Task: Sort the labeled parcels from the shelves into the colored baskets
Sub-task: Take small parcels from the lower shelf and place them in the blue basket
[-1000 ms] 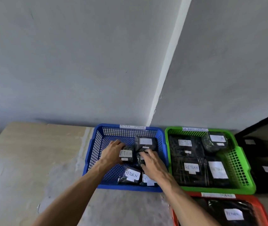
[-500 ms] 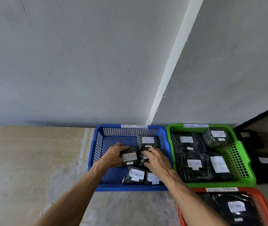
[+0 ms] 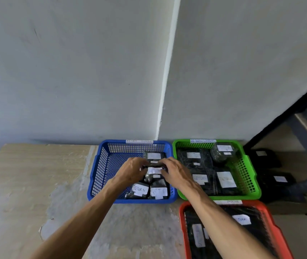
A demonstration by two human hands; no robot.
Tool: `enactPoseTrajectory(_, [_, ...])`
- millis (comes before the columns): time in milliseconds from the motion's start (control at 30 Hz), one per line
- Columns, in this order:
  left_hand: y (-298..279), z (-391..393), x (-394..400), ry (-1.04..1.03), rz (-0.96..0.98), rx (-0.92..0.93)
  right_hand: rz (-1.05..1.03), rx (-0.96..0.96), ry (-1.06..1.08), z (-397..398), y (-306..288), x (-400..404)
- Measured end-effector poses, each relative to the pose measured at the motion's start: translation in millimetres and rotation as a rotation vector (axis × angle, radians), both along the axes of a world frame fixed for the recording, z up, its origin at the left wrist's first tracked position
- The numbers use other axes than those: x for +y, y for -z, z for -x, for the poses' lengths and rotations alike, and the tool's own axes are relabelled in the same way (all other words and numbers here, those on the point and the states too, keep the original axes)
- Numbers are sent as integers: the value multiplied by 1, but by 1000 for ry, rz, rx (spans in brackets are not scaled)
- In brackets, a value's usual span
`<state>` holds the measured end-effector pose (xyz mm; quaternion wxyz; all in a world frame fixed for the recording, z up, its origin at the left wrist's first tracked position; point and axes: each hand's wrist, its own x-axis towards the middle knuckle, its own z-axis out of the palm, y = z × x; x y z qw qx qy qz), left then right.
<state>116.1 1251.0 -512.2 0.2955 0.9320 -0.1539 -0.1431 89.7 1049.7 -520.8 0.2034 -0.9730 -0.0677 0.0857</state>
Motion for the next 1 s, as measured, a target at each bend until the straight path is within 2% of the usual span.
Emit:
enactPoseTrajectory(200, [-54, 59, -95, 11, 66, -123, -55, -186, 44, 67, -56, -93])
enactPoseTrajectory(500, [-101, 181, -316, 129, 26, -263, -26, -372, 90, 219, -103, -327])
enactPoseTrajectory(767, [-112, 247, -507, 355, 26, -288, -75, -291, 290, 304, -116, -499])
enactPoseTrajectory(1000, [-101, 258, -656, 507, 39, -151, -5, -222, 437, 335, -109, -632])
